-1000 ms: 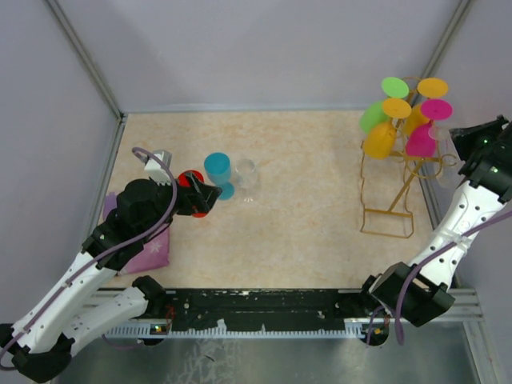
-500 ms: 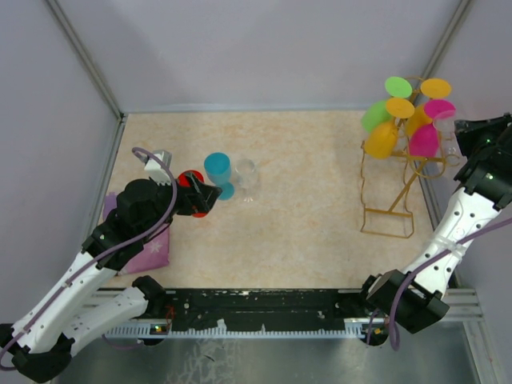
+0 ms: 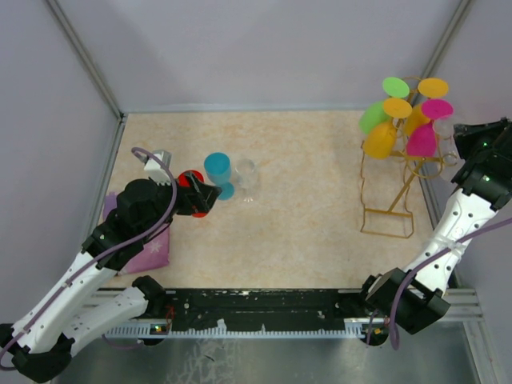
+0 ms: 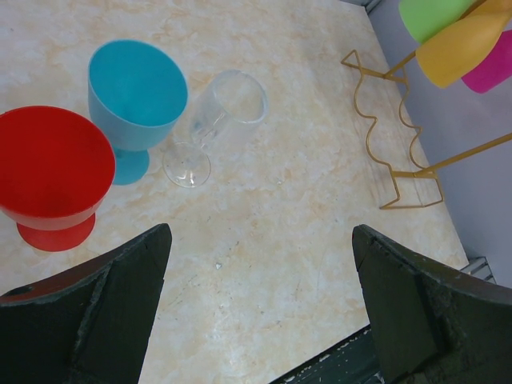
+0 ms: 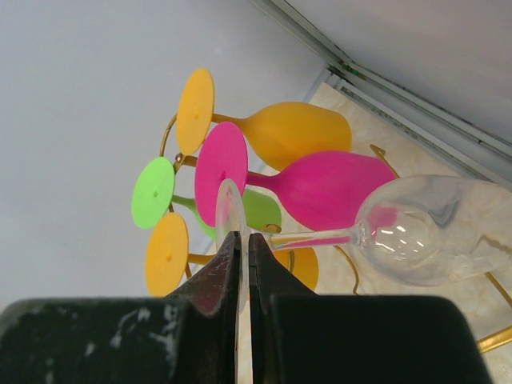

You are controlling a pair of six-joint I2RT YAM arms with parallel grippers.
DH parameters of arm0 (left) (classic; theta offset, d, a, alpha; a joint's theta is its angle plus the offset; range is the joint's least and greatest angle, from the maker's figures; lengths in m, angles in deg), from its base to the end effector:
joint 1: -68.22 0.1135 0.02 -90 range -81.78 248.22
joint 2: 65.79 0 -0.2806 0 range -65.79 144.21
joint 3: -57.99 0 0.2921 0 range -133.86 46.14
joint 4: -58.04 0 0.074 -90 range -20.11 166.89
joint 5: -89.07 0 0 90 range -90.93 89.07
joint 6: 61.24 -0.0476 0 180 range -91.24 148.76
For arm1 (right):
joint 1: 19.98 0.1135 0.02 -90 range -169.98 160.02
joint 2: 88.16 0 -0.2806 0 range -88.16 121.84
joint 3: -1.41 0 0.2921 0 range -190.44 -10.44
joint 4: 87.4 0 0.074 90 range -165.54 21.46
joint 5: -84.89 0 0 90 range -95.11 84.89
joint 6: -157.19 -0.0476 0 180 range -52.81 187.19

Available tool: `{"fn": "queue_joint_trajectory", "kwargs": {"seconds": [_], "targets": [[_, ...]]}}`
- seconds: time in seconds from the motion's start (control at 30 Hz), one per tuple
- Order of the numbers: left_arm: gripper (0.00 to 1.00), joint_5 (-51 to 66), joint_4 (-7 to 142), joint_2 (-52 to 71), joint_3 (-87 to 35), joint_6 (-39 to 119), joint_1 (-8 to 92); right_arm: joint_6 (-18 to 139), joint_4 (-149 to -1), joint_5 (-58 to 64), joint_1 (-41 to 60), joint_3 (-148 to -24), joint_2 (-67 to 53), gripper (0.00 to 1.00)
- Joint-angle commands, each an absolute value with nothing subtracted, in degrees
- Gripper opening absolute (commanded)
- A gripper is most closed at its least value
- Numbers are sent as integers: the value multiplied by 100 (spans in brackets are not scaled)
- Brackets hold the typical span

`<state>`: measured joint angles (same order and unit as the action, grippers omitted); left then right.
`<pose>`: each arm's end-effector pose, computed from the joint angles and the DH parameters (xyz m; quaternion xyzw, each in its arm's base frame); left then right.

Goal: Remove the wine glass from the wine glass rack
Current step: Pick up the wine glass from the wine rack.

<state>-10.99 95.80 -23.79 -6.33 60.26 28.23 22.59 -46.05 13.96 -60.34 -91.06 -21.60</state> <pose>0.1572 -0.1210 0.3800 0.0057 0.7944 -0.2959 0.5305 0.2279 -0.1732 0.4669 0.4559 0.6465 0.1538 0.5921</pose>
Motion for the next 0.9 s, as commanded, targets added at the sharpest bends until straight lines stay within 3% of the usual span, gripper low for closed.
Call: {"fn": "queue_joint_trajectory", "kwargs": {"seconds": [0.0, 0.37, 0.87], "targets": [[99, -1182, 9555, -2422, -642, 6066, 2841, 2386, -5273, 1285, -6074, -9329, -2315, 0], [99, -1191, 9573, -2455, -677, 6111, 2840, 2578, -5229, 1187, -6068, -9415, -2338, 0], [99, -1367, 9188, -2930, -646, 5958, 2840, 3753, -3677, 746, -6068, -10664, -2313, 0]]}}
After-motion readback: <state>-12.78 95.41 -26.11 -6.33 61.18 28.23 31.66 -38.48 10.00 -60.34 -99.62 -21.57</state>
